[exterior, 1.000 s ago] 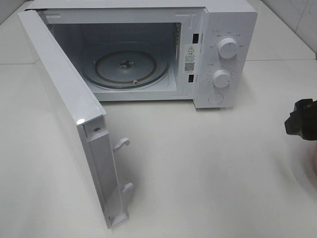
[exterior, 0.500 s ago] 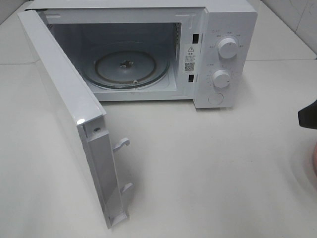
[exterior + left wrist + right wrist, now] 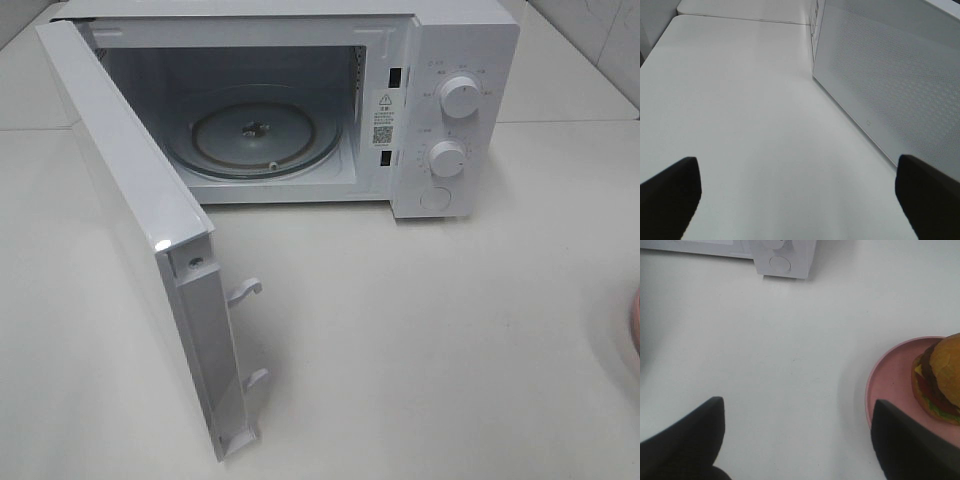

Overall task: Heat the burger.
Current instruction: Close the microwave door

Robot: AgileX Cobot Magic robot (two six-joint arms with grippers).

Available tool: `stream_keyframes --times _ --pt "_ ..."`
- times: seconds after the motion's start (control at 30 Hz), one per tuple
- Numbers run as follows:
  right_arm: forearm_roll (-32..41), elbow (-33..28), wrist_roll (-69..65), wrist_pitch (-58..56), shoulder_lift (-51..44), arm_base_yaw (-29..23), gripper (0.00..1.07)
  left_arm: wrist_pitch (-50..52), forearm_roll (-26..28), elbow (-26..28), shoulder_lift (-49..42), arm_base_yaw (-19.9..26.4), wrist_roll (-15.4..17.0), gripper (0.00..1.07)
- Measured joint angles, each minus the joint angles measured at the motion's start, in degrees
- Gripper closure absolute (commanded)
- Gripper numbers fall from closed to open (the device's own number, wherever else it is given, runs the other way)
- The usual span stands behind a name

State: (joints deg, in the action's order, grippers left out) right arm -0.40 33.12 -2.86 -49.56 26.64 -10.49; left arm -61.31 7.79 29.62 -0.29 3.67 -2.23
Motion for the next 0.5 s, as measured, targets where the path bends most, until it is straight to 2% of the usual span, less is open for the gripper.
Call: stream_keyframes --times 0.17,0.37,0.47,0.5 --pt "0.0 -0.1 0.0 -4.4 -11.2 0.0 0.31 0.0 0.0 0.0 0.0 0.0 0.0 0.09" --pt "0.0 -1.5 -0.5 -6.4 -17.7 0.0 0.31 0.0 0.0 0.0 0.0 0.0 0.0 0.09" --pt "-0.1 -2.9 -0.6 -6.5 -20.3 1.4 0.31 0.0 0.0 0.0 0.0 0.0 0.0 0.09" --pt "-0.1 -3.9 -0.6 -6.3 -21.8 3.3 0.31 0.0 0.0 0.0 0.0 0.0 0.0 0.09"
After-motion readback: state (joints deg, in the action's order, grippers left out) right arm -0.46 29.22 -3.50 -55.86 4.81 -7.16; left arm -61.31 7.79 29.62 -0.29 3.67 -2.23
